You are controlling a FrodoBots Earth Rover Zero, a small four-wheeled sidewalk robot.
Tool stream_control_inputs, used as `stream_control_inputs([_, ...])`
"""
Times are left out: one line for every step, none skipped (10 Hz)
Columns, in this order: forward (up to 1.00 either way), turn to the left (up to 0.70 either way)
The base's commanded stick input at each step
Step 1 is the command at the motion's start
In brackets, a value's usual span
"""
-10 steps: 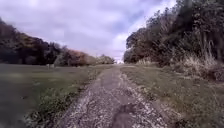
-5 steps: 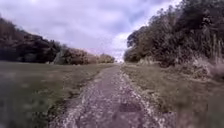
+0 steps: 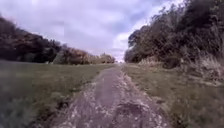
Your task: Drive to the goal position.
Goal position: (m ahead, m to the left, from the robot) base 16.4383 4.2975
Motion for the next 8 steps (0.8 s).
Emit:
stream_control_inputs([1.00,0.00])
stream_control_inputs([1.00,0.00])
stream_control_inputs([1.00,0.00])
stream_control_inputs([1.00,0.00])
stream_control_inputs([1.00,0.00])
stream_control_inputs([1.00,0.00])
stream_control_inputs([1.00,0.00])
stream_control_inputs([1.00,0.00])
